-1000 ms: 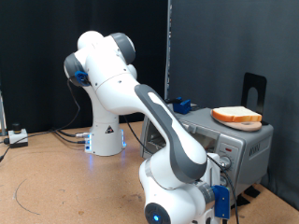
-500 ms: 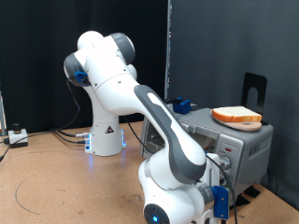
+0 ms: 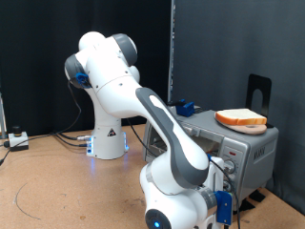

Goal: Make a piece of toast with the oven

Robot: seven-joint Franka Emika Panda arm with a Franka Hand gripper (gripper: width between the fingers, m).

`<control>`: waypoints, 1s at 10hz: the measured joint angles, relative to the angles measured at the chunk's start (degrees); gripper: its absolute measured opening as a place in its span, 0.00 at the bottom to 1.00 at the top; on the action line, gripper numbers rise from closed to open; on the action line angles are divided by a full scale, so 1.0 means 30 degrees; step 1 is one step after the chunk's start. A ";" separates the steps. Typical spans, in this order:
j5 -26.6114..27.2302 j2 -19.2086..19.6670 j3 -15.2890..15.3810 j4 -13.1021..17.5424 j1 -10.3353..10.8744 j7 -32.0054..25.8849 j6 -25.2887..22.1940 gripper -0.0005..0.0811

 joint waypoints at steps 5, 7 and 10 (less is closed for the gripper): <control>0.0010 -0.1674 0.0390 -0.2016 -0.0412 -0.6953 0.2461 0.12; 0.0018 -0.1782 0.0391 -0.2132 -0.0413 -0.7435 0.2593 0.12; 0.0022 -0.1782 0.0389 -0.2135 -0.0416 -0.7435 0.2594 0.12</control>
